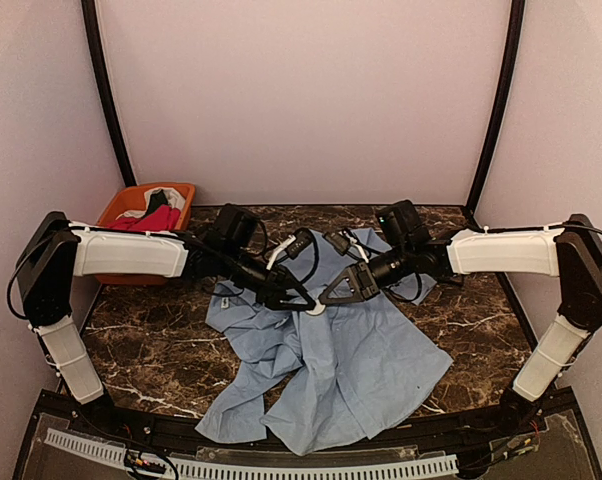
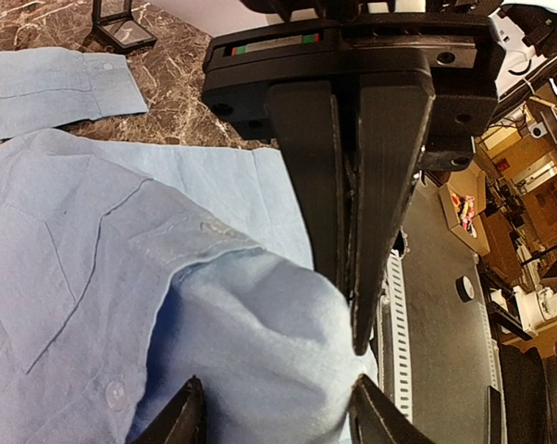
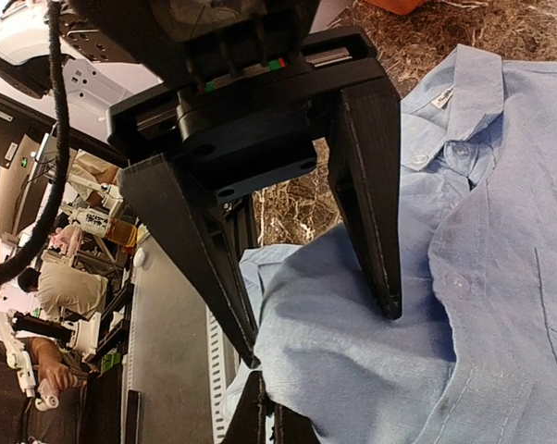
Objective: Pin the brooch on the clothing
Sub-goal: Close the brooch on the flattened clothing.
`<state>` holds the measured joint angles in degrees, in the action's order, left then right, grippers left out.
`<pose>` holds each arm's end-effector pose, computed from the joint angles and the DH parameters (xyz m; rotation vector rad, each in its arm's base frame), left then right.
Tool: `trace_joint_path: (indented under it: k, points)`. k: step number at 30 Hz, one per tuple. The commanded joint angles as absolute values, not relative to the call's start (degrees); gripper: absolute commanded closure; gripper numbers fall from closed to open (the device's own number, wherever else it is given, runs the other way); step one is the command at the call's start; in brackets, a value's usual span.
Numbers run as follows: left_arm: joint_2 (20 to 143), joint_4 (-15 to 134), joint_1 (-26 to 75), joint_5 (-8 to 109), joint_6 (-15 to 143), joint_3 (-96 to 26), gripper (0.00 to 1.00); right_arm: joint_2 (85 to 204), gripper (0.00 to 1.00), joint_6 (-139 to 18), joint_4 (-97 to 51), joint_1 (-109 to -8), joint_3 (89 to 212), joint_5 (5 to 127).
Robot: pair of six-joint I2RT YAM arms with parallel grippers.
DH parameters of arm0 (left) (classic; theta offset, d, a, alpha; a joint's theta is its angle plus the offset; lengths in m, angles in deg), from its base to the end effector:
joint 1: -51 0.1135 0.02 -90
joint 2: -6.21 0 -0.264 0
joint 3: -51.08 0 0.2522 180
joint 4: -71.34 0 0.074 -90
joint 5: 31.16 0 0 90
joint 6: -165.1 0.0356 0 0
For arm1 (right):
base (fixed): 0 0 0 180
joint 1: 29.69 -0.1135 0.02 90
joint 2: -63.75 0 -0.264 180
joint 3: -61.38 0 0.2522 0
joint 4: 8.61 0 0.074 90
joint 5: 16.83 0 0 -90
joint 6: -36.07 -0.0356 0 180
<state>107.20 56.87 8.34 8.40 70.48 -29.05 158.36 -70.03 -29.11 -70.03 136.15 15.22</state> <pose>0.2644 -0.2810 0.2269 1.2303 1.9161 -1.4132 0.2467 0.2491 0.2309 -1.0709 2.1487 1.6436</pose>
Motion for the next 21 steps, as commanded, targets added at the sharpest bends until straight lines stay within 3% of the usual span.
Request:
trace_joint_path:
  k: [1, 10, 16, 21]
  points:
    - [106.21, 51.95, 8.41, 14.17, 70.79, -30.71, 0.48, 157.43, 1.00, -68.61, -28.41, -70.20, 137.59, 13.97]
    - [106.31, 53.07, 8.50, 15.23, 68.40, -30.82, 0.55, 156.12, 1.00, -66.32, -29.52, -70.36, 137.23, 16.09]
    - [106.72, 52.58, 8.48, 14.96, 68.69, -31.70, 0.65, 155.95, 1.00, -64.96, -30.77, -70.87, 137.50, 16.10]
    - [107.14, 52.85, 8.54, 14.59, 68.48, -31.91, 0.83, 156.12, 1.00, -63.54, -31.89, -71.47, 137.91, 15.44]
